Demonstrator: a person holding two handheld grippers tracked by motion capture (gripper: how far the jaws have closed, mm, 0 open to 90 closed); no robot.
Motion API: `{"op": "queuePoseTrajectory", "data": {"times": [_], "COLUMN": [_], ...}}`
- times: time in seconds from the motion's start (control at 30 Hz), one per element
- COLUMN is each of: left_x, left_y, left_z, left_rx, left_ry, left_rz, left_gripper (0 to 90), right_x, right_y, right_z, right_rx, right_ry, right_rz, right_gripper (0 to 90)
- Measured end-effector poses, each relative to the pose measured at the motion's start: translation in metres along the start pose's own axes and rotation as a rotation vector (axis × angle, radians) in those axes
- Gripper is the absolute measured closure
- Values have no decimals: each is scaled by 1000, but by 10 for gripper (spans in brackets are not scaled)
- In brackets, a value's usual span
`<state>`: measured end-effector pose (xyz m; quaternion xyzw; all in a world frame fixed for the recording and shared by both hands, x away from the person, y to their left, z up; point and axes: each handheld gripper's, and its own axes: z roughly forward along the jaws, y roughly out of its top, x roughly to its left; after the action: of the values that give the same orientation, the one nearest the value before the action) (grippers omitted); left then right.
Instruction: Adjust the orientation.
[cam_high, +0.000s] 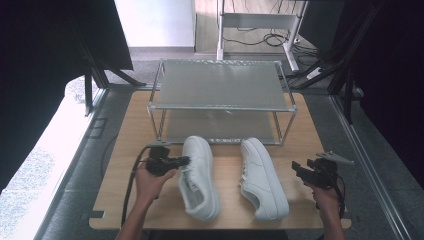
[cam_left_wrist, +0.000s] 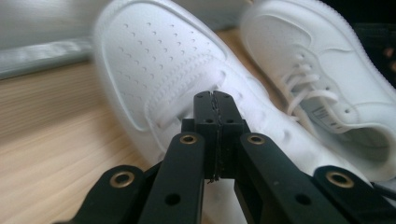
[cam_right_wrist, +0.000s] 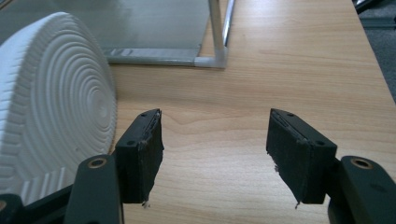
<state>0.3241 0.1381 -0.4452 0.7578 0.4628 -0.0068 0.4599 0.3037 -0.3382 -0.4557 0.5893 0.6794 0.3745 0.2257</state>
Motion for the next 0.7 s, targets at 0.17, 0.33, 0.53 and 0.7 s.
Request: {"op": "queuePoseTrajectory", "data": {"times": [0.17,0.33,0.53,0.7], "left_x": [-16,-24,-36,-51], "left_y": [16,20,16,1], "left_z": [33,33,11,6], "left_rx": [59,65,16,9], "left_ry": [-15,-13,-42,-85], "left_rz": [38,62,93,111], "left_gripper": [900,900,898,898], "right_x": [-3,-6,-8,-6], "right_y": [-2,-2,-2,-2], "right_z": [1,-2,-5,-4], "right_rx": [6,-1,-12,-2], "right_ry": [-6,-6,-11,-9], "right_rz": [0,8,17,10], "right_gripper": [360,360,361,360]}}
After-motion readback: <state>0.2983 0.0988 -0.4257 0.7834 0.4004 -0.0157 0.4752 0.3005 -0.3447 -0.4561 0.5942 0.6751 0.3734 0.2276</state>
